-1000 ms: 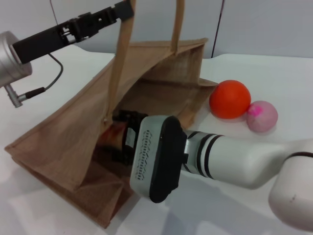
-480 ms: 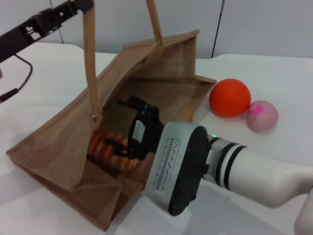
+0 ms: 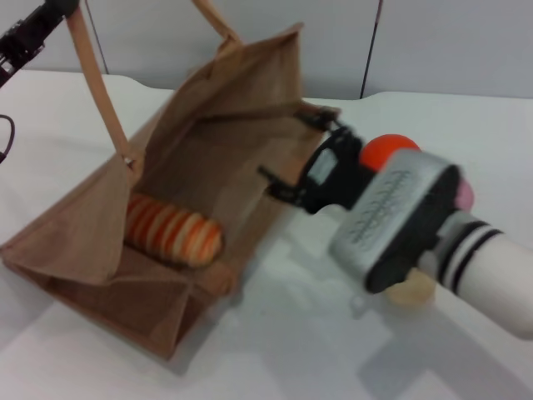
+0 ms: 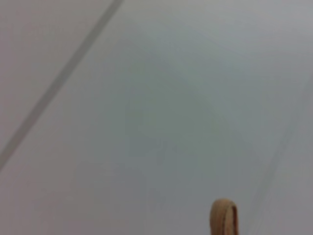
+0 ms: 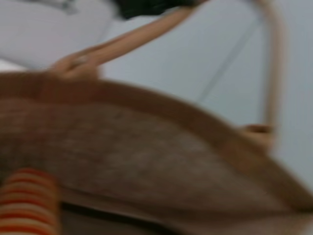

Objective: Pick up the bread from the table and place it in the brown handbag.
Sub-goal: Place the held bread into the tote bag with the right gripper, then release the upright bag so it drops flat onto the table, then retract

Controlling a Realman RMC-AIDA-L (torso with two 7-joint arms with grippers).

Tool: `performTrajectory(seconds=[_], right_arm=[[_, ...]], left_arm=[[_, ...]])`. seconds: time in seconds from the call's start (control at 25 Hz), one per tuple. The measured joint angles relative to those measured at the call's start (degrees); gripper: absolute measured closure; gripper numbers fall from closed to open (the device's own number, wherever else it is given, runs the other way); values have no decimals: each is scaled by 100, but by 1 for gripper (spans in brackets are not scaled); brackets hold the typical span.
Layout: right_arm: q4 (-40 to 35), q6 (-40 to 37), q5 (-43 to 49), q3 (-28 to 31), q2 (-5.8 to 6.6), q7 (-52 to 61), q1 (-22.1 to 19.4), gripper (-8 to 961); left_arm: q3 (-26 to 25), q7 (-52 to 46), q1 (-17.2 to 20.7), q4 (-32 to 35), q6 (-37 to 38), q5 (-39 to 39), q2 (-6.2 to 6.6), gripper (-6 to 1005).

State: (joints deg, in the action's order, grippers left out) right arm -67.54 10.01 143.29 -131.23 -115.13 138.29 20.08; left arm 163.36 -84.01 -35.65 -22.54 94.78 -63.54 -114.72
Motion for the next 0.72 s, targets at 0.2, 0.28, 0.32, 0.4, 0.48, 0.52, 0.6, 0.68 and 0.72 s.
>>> performTrajectory(seconds=[0.2,0.28,0.32,0.4,0.48,0.52,0.6,0.68,0.72], right_arm=[[318,1426,-116,92,-29,83,-383,63],[542,2084,-272,34,-33,159,-449,63],[685,2484,-346,-10,-35,250,-475,63],[967,3129,-421,-85,-36,496,-498,63],[1322,3871,-442,-181,-36,892,-498,63],[1508,4248,-443,-220,-37,1081,-487,63],[1941,5047,-444,-296,-45,1473,-469,63],[2381,5734,-443,-362,-59,1814,-439,63],[2569,5966,-445,-379,-61,1935,-410,63]], left_arm=[[-5,621,23,45,-775,-207,-143,788],[-6,1090,23,261,-1126,-299,-159,787],[-6,1332,21,409,-1317,-357,-160,787],[-6,1829,3,687,-1703,-461,-160,786],[-5,2337,-30,924,-2063,-525,-163,785],[-5,2640,-59,1072,-2290,-566,-167,784],[-6,3168,-112,1303,-2634,-643,-168,783],[-6,3776,-152,1606,-2924,-820,-176,736],[-6,4009,-158,1737,-2999,-918,-180,689]])
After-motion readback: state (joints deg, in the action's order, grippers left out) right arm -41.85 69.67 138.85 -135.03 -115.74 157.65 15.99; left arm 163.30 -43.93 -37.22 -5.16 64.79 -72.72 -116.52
